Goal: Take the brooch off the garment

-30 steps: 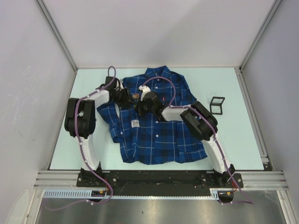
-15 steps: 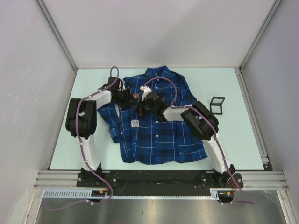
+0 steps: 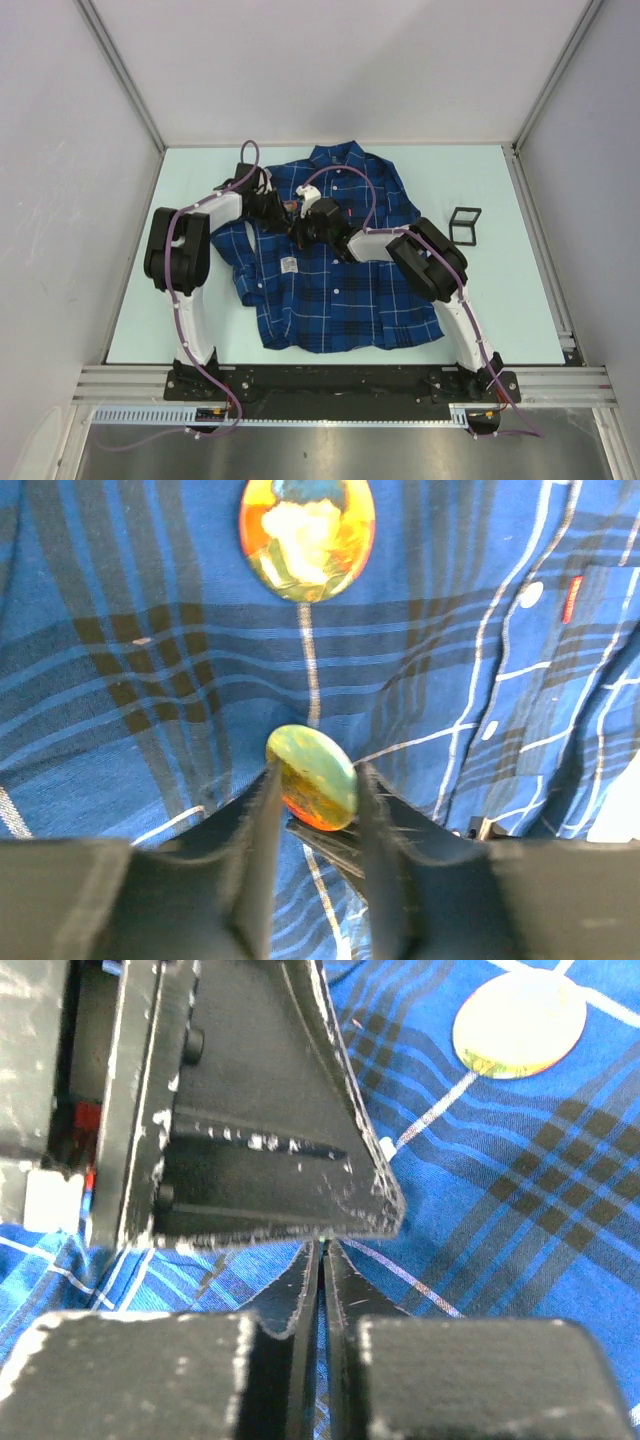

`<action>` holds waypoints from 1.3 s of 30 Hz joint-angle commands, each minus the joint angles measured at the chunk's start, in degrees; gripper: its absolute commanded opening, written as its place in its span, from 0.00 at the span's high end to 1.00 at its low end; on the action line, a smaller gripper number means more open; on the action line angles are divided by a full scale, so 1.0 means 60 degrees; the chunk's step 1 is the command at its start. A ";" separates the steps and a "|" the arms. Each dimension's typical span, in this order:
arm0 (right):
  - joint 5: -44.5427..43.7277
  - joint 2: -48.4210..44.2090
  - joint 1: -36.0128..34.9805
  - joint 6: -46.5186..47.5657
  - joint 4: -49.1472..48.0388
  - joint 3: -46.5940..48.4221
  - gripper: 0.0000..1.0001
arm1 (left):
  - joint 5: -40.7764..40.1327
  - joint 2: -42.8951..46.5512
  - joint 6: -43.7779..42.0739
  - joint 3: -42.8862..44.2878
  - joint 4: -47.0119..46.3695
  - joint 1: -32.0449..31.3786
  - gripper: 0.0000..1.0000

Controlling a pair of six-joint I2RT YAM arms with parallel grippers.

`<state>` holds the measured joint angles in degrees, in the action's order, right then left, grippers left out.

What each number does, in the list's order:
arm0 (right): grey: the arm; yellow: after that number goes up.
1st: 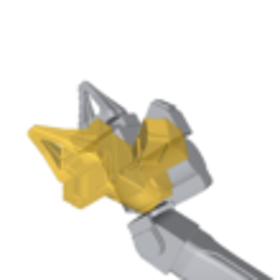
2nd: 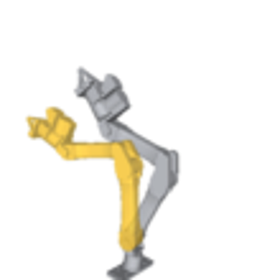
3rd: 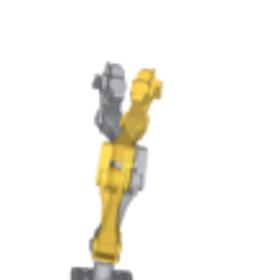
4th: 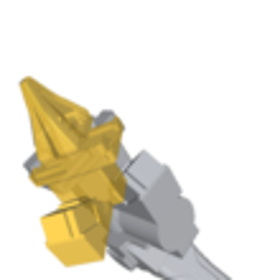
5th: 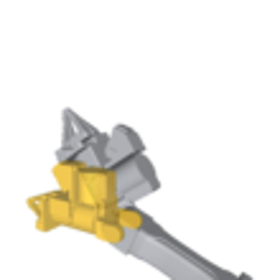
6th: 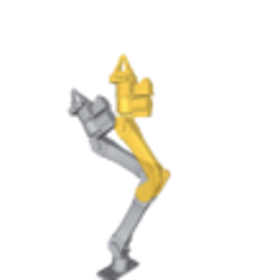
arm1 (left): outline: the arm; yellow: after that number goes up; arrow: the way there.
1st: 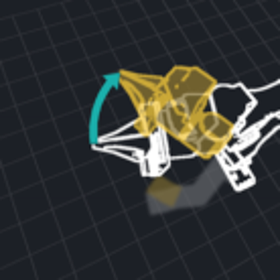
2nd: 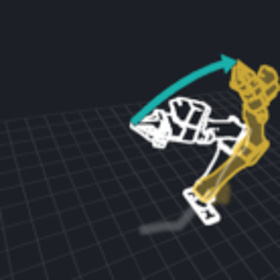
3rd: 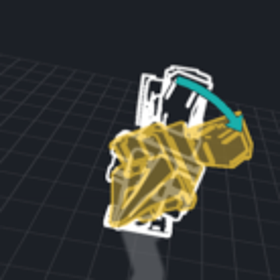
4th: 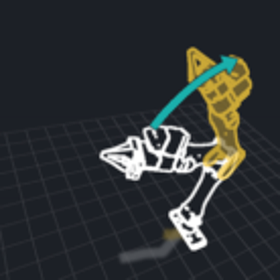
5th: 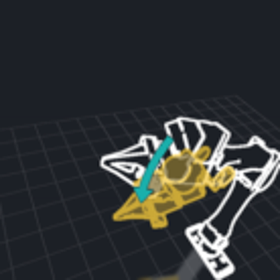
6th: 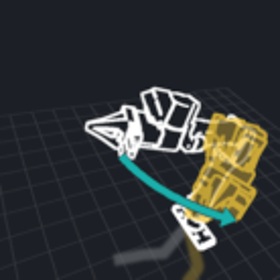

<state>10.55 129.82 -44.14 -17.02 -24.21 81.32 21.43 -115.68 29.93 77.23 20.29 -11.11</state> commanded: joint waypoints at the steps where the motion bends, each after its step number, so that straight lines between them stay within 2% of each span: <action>1: -0.0029 -0.0733 -0.0114 0.0229 -0.0287 -0.0062 0.90 | -0.0364 -0.0130 -0.0345 0.0238 0.0236 -0.0067 0.72; 3: -0.0116 -0.0806 -0.0114 0.0214 -0.0127 -0.0047 0.81 | -0.0437 -0.0071 -0.0389 0.0253 0.0265 -0.0067 0.83; 5: -0.0219 -0.0909 -0.0100 0.0228 0.0093 -0.0047 0.77 | -0.0437 -0.0013 -0.0462 0.0253 0.0309 -0.0067 0.92; 10: -0.0162 -0.1275 0.0105 -0.0107 0.0300 -0.0413 0.72 | -0.0510 0.0163 -0.0609 0.0209 0.0396 -0.0067 1.00; 16: 0.0381 -0.1145 0.0457 -0.0811 -0.0330 -0.0589 0.70 | -0.0627 0.0207 -0.0814 0.0268 0.0572 -0.0067 1.00; 27: 0.0366 -0.0412 0.0560 -0.1602 -0.1224 -0.0399 0.82 | -0.0627 0.0134 -0.0814 0.0194 0.0573 -0.0067 1.00; 30: 0.0352 -0.0133 0.0560 -0.1720 -0.1239 -0.0194 0.82 | -0.0584 0.0251 -0.0800 0.0165 0.0514 -0.0067 0.96; 34: 0.0191 0.0058 0.0531 -0.1749 -0.1034 -0.0062 0.82 | -0.0657 0.0383 -0.0755 0.0063 0.0412 -0.0052 0.79; 36: 0.0190 0.0116 0.0501 -0.1734 -0.1034 -0.0018 0.83 | -0.0671 0.0427 -0.0726 0.0077 0.0383 -0.0052 0.74; 39: 0.0147 0.0175 0.0457 -0.1720 -0.1019 0.0026 0.88 | -0.0672 0.0500 -0.0668 0.0019 0.0295 -0.0008 0.59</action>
<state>12.34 130.41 -40.93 -27.03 -28.62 78.67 18.48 -115.48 26.48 77.95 21.43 -11.14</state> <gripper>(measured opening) 0.145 0.333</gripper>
